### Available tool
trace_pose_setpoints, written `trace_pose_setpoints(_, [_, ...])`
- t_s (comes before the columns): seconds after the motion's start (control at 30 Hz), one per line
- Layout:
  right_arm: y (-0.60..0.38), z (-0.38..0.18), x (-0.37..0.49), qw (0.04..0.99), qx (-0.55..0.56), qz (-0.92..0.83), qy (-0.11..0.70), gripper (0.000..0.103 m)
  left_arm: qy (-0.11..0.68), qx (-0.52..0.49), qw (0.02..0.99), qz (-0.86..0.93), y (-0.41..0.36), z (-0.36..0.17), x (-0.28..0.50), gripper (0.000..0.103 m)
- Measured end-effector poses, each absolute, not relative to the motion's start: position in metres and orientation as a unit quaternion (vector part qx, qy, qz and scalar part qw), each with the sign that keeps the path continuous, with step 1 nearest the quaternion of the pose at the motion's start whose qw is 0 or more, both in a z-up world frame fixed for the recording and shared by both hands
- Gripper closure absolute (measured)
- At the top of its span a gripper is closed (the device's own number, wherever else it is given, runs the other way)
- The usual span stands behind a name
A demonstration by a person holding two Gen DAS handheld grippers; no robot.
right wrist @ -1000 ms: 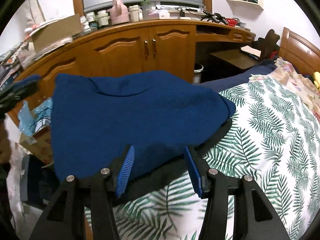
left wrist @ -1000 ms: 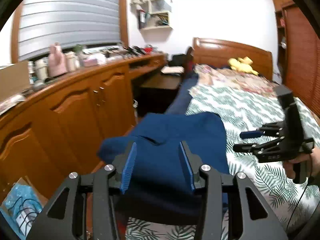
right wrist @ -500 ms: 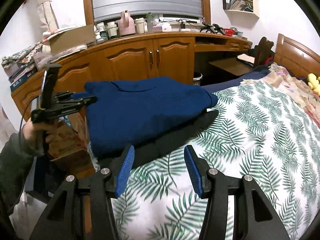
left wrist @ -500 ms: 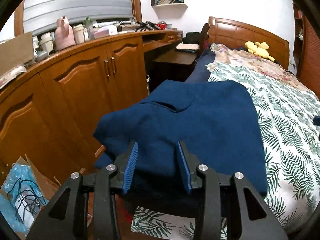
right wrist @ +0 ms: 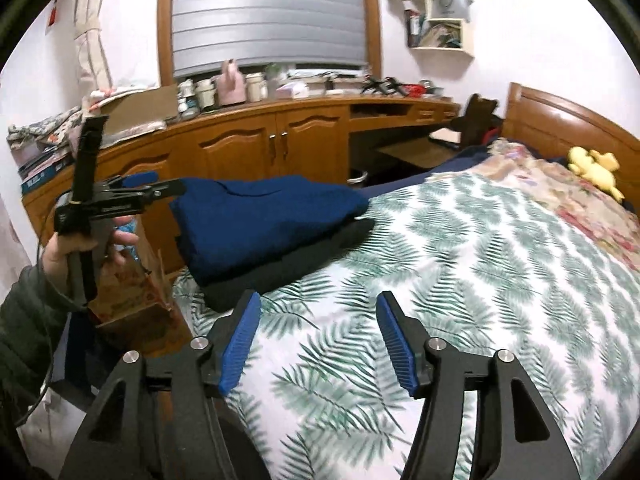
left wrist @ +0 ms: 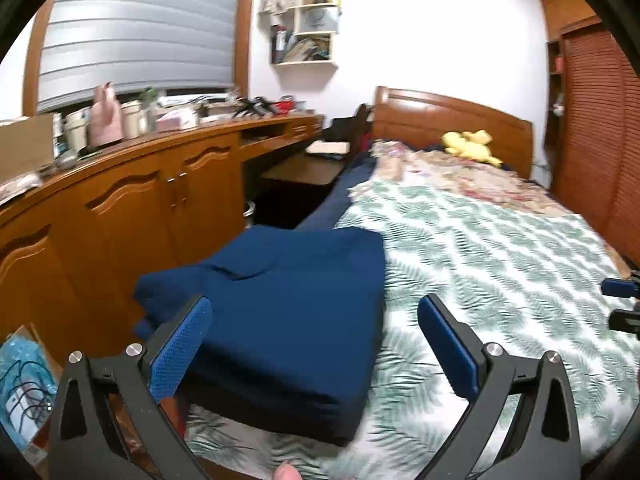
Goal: Fold large clothes
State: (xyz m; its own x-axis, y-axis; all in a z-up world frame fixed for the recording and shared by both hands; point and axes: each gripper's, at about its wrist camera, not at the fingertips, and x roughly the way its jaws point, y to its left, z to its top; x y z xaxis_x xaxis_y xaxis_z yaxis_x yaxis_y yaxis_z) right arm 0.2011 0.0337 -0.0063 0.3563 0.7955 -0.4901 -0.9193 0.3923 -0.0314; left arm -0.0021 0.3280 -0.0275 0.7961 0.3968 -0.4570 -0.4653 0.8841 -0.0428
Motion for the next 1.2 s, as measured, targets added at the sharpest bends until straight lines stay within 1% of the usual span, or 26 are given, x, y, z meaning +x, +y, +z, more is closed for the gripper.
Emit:
trace_pose_setpoints(0.07, [0.013, -0.005, 0.195, 0.817, -0.145, 0.52, 0.204, 0.032, 0.221, -0.066, 0.949, 0.216, 0.305, -0.023, 0.0, 0.0])
trace_pose_setpoints(0.13, [-0.008, -0.005, 0.189, 0.831, -0.143, 0.499, 0.2, 0.028, 0.217, -0.059, 0.953, 0.201, 0.284, -0.021, 0.003, 0.0])
trace_pose_setpoints(0.27, [-0.052, -0.006, 0.172, 0.854, -0.122, 0.466, 0.197, 0.024, 0.221, -0.049, 0.961, 0.161, 0.235, -0.027, 0.011, 0.0])
trace_pose_setpoints(0.57, [-0.132, -0.008, 0.122, 0.893, -0.104, 0.394, 0.194, 0.021, 0.23, -0.053, 0.969, 0.071, 0.121, -0.041, 0.02, 0.0])
trace_pose_setpoints(0.67, [-0.158, -0.004, 0.108, 0.906, -0.088, 0.367, 0.189, 0.021, 0.236, -0.051, 0.969, 0.055, 0.088, -0.039, 0.023, 0.0])
trace_pose_setpoints(0.83, [-0.2, -0.002, 0.075, 0.931, -0.058, 0.315, 0.173, 0.021, 0.223, -0.032, 0.974, 0.024, 0.032, -0.031, 0.021, 0.0])
trace_pose_setpoints(1.03, [-0.233, 0.0, 0.026, 0.952, -0.02, 0.266, 0.15, 0.021, 0.217, -0.018, 0.976, 0.006, -0.01, -0.023, 0.018, 0.0])
trace_pose_setpoints(1.2, [-0.247, -0.002, -0.009, 0.964, 0.007, 0.234, 0.123, 0.021, 0.215, -0.033, 0.976, -0.02, -0.026, -0.015, 0.009, 0.0])
